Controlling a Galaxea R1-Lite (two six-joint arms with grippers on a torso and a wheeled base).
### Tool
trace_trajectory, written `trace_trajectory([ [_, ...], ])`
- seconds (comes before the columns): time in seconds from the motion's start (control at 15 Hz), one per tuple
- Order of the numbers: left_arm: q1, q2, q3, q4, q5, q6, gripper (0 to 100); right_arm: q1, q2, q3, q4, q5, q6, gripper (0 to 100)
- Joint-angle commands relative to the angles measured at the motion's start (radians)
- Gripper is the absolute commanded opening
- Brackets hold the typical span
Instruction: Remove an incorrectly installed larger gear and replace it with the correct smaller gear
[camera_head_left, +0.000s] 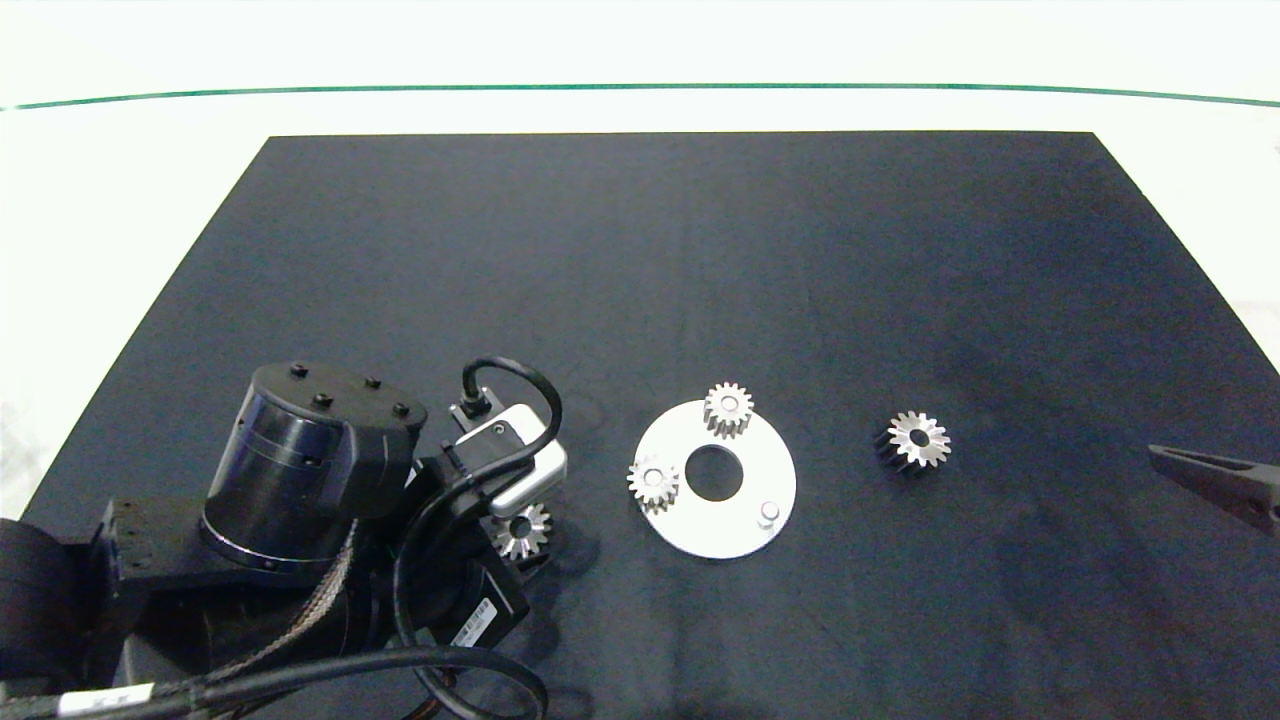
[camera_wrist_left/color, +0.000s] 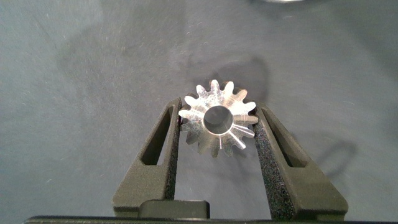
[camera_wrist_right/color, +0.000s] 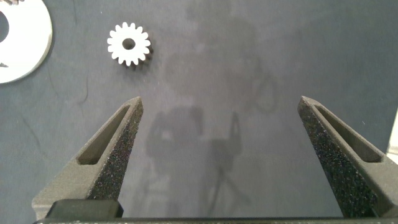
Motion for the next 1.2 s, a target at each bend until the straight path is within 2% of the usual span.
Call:
trace_trajectory([
  [0.07, -0.083, -0.057, -0.069, 0.062, 0.054, 0.002, 22, 0.0, -0.068, -0.009, 0.036, -0.004, -0.002, 100],
  [0.27, -0.153, -0.057, -0.138, 0.151, 0.093, -0.003, 22, -0.004, -0.134, 0.0, 0.041, -0.004, -0.002, 100],
  [0.4, -0.175, -0.045, -0.178, 0.188, 0.096, -0.005, 22, -0.027, -0.168, 0.0, 0.042, -0.004, 0.003, 100],
  [0.6, -0.218, 0.007, -0.235, 0.19, 0.096, -0.008, 22, -0.056, -0.201, 0.002, 0.042, -0.004, 0.005, 100],
  [0.8, -0.253, 0.096, -0.29, 0.185, 0.096, -0.031, 22, -0.056, -0.234, 0.014, 0.061, -0.004, 0.005, 100],
  [1.2, -0.291, 0.208, -0.362, 0.183, 0.102, -0.037, 22, -0.053, -0.266, 0.014, 0.076, -0.002, 0.006, 100],
])
